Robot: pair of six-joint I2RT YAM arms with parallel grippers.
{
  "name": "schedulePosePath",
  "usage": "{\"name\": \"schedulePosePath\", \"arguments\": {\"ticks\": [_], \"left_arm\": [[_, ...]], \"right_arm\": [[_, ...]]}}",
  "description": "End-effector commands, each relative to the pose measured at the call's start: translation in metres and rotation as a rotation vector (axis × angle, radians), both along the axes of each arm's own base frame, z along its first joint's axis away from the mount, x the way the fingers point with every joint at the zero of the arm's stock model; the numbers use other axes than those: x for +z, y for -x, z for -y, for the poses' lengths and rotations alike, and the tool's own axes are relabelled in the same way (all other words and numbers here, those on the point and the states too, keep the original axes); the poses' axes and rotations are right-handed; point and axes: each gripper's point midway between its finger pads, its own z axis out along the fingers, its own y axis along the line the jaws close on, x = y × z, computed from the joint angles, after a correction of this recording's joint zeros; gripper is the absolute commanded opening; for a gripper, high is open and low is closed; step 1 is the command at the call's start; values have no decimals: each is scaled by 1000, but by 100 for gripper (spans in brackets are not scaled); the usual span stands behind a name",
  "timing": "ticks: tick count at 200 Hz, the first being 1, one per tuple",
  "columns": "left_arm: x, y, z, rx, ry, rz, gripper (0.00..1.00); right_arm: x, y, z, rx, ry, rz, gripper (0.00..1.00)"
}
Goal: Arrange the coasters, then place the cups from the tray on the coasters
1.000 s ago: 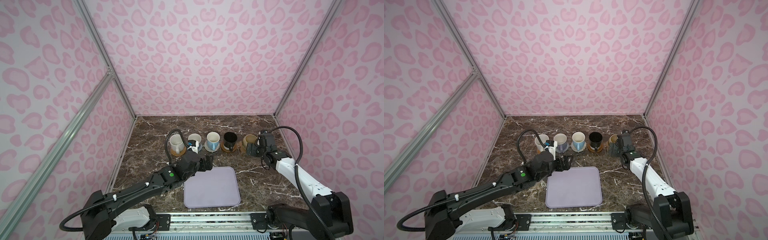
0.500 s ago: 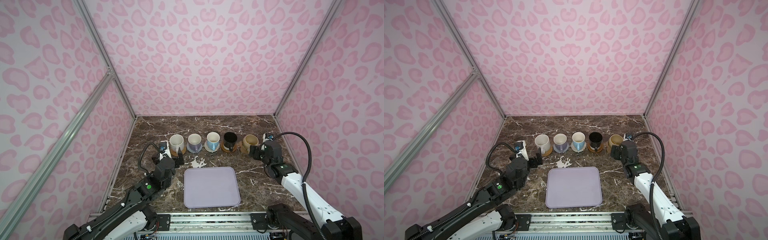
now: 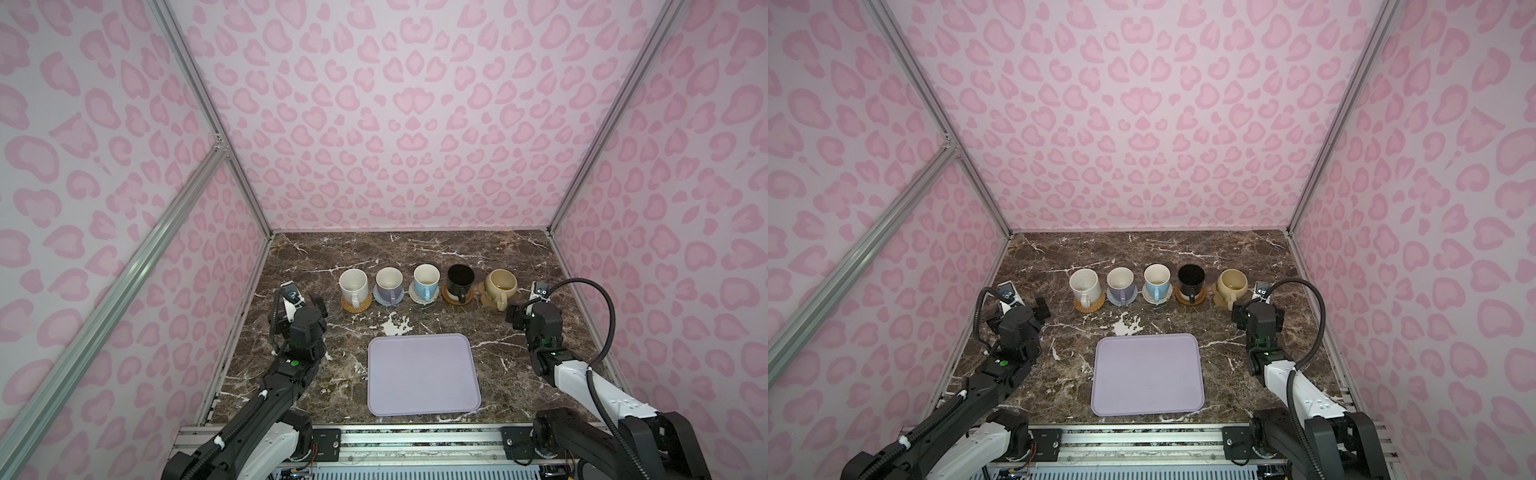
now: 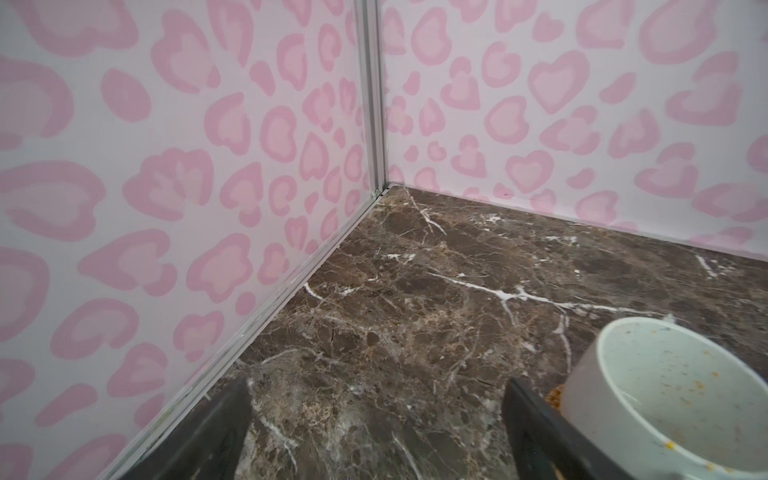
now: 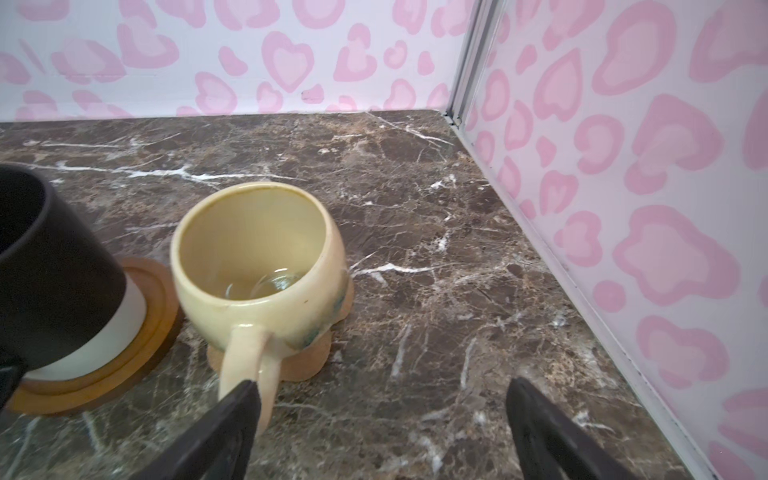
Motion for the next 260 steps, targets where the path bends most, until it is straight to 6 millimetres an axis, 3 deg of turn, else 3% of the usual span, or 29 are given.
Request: {"name": "schedulePosePath", "arguments": {"ticks": [1, 56, 63, 85, 106, 121, 158, 260], "left_arm": [[9, -13, 5, -104, 72, 128, 94], [-43, -49, 2, -181, 73, -8, 90], [-45, -54, -1, -174, 73, -8, 99], [-39, -65, -3, -194, 36, 26, 98], [-58, -70, -12, -182, 82, 13, 98], [-65, -75, 1, -267, 73, 1, 98], [-66, -79, 11, -336, 75, -14, 98], [-67, -80, 15, -371, 82, -19, 98]], "right_arm": [[24, -8, 6, -19, -15, 179, 94], [8, -24, 6, 1, 7, 192, 94], [6, -26, 6, 1, 5, 198, 95], [-3, -33, 5, 10, 0, 188, 95], [-16, -38, 5, 11, 0, 160, 95], [-16, -42, 6, 8, 1, 183, 96], [-24, -54, 5, 7, 4, 78, 99], [-22, -54, 4, 11, 6, 90, 99]]}}
